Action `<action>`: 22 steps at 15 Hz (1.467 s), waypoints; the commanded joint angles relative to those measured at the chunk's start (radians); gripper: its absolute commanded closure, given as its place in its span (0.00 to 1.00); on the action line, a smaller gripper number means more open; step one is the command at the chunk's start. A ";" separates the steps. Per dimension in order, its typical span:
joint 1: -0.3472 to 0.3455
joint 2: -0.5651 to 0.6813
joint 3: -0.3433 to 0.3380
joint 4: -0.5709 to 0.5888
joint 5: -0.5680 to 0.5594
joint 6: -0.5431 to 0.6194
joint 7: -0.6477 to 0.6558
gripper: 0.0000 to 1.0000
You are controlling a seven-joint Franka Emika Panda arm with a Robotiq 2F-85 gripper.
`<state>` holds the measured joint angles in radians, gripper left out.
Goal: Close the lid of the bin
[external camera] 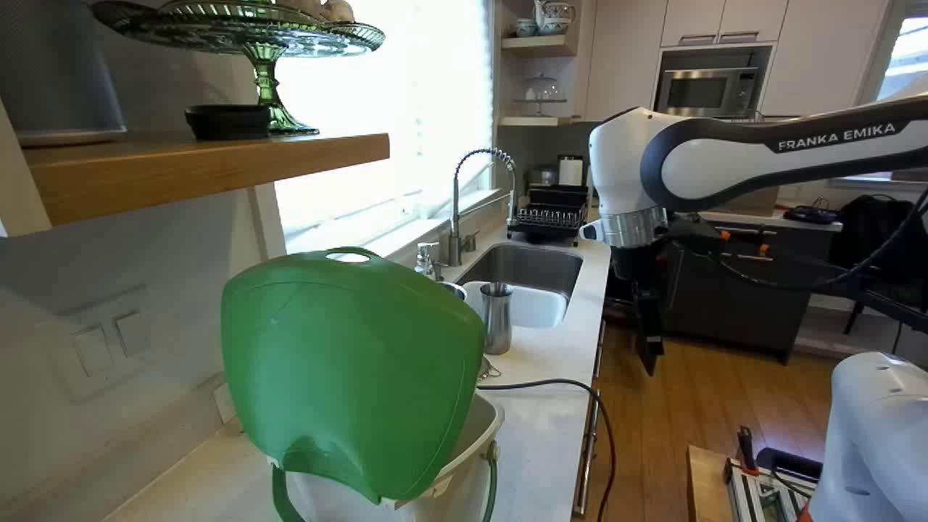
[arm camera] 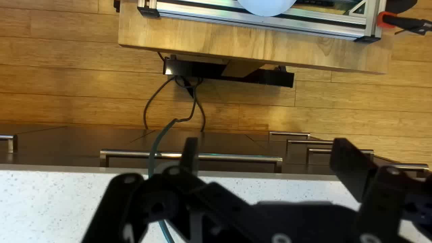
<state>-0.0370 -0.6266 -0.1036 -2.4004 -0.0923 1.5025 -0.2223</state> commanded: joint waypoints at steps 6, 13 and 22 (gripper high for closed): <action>0.016 -0.001 -0.013 0.028 0.085 0.068 0.035 0.00; 0.053 0.016 0.016 0.258 0.354 0.214 0.094 0.00; 0.218 0.039 0.141 0.323 0.633 0.590 0.101 0.00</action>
<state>0.1256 -0.6151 0.0205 -2.0771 0.4762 2.0279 -0.1326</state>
